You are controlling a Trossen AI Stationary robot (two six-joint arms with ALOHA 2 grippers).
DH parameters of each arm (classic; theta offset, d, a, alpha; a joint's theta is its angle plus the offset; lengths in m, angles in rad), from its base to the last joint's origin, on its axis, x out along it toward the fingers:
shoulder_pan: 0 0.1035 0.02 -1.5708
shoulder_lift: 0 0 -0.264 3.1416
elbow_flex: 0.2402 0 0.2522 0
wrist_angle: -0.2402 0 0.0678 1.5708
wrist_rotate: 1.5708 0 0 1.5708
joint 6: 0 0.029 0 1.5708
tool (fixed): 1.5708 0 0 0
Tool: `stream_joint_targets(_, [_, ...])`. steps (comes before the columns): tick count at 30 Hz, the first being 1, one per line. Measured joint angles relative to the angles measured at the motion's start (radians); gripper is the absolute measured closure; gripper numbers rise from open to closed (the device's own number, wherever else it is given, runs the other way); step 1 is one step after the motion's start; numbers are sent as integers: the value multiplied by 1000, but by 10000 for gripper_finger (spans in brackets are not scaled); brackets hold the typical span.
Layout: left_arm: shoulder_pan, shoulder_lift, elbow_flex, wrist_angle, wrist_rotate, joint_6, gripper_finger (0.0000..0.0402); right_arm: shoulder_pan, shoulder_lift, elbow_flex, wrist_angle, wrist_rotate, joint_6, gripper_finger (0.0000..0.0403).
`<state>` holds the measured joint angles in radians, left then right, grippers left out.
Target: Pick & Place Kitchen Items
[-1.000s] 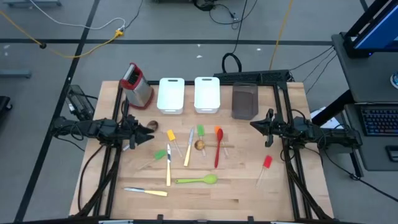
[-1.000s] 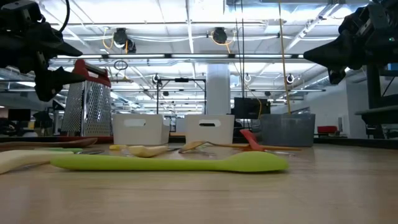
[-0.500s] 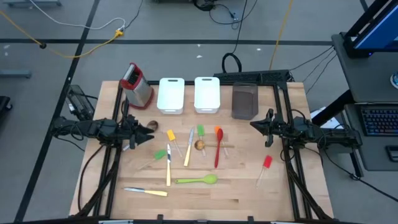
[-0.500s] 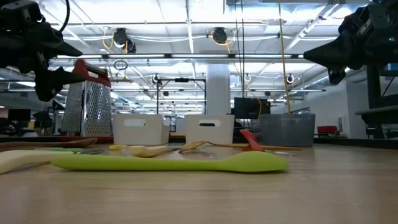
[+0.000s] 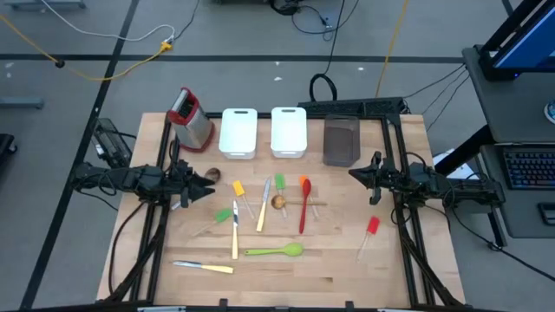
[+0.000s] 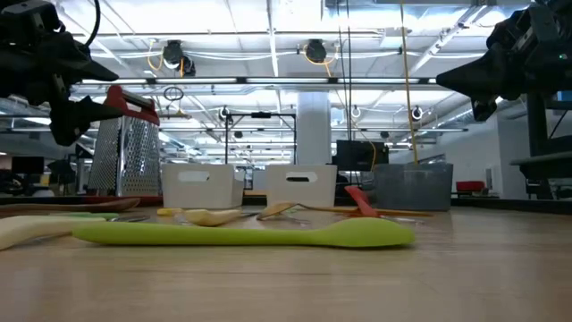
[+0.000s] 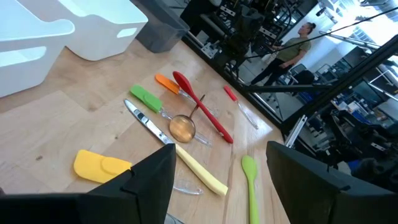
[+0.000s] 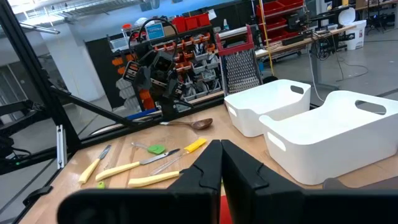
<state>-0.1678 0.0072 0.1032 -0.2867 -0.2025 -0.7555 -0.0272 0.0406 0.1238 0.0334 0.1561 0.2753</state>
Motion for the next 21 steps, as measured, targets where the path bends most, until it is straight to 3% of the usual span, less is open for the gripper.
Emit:
stream_joint_targets(8, [0,0,0,0,-4,5,146,0,0,0,4,4,-27,399])
stream_joint_targets(16, [0,0,0,0,-202,272,146,0,0,0,7,2,-26,399])
stream_joint_targets(21, [0,0,0,12,-232,317,146,0,0,0,7,4,-26,399])
